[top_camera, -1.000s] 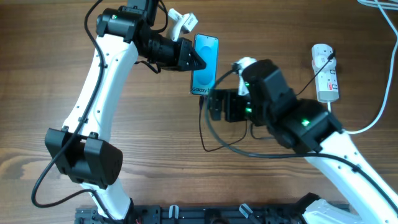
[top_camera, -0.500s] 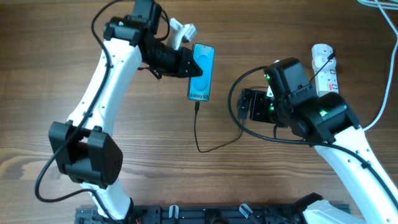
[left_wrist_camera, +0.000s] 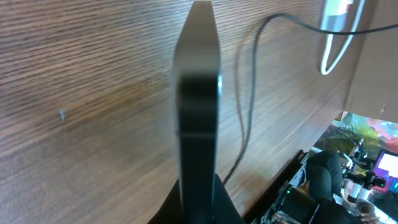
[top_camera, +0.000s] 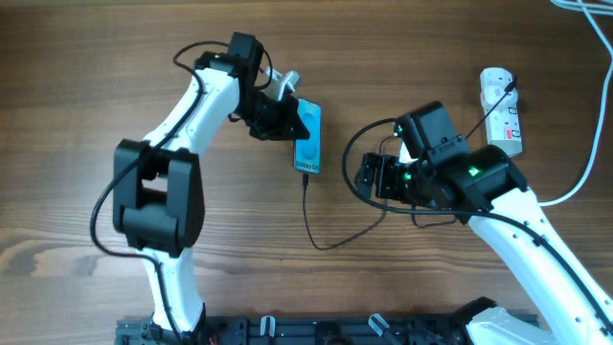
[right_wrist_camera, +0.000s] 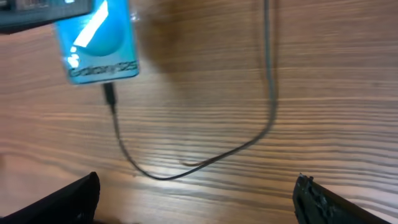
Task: Plug charger to phone and switch on socket
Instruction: 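Open the right gripper and move it toward the power strip, then lower the phone flat onto the table with the left gripper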
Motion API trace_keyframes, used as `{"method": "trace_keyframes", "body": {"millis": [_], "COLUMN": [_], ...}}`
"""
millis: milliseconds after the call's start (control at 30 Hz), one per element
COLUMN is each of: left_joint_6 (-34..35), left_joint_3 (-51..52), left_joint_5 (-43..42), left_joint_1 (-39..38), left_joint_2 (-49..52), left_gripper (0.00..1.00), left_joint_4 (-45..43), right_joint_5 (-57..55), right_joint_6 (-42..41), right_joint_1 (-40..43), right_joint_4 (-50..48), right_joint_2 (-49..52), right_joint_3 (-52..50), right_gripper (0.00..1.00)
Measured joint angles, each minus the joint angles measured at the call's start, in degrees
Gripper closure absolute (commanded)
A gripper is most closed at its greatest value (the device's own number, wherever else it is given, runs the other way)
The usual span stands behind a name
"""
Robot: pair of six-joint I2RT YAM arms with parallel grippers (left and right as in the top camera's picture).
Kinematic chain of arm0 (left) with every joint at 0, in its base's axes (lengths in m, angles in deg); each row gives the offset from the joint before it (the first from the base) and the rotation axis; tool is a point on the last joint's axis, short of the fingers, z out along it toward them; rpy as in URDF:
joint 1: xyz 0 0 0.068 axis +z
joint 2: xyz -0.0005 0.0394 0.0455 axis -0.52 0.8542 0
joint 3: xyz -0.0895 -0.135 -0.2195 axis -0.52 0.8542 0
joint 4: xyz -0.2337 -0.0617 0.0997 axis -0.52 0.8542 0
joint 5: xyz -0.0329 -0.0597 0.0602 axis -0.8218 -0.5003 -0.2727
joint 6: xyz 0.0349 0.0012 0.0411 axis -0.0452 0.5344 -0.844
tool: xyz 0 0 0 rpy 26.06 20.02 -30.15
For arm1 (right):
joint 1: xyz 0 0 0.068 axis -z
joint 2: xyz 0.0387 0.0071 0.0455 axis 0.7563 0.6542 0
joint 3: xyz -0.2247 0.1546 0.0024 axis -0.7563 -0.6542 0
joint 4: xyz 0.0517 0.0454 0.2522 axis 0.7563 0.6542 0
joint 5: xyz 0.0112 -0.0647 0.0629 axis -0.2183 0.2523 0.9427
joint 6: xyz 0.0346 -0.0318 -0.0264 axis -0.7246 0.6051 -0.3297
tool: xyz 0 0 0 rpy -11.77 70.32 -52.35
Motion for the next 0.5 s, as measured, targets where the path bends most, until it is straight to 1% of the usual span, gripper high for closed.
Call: {"method": "trace_keyframes", "body": {"millis": [233, 500], "left_joint_6": [0.2, 0.4], "left_joint_3": [0.1, 0.2], "left_joint_5": [0.0, 2.5], "left_joint_1": [0.0, -0.2], "left_joint_2": [5.7, 6.3], "left_gripper": [0.96, 0.96], "left_joint_4": [-1.5, -2.3], "right_joint_5": [3.0, 3.3], "right_joint_6": [-0.7, -1.3], "right_joint_1": [0.0, 0.0], "right_joint_4": [-2.7, -2.9], "right_joint_2": [1.1, 1.6], "right_joint_3": [-2.0, -2.0], "right_gripper": [0.00, 0.00]}}
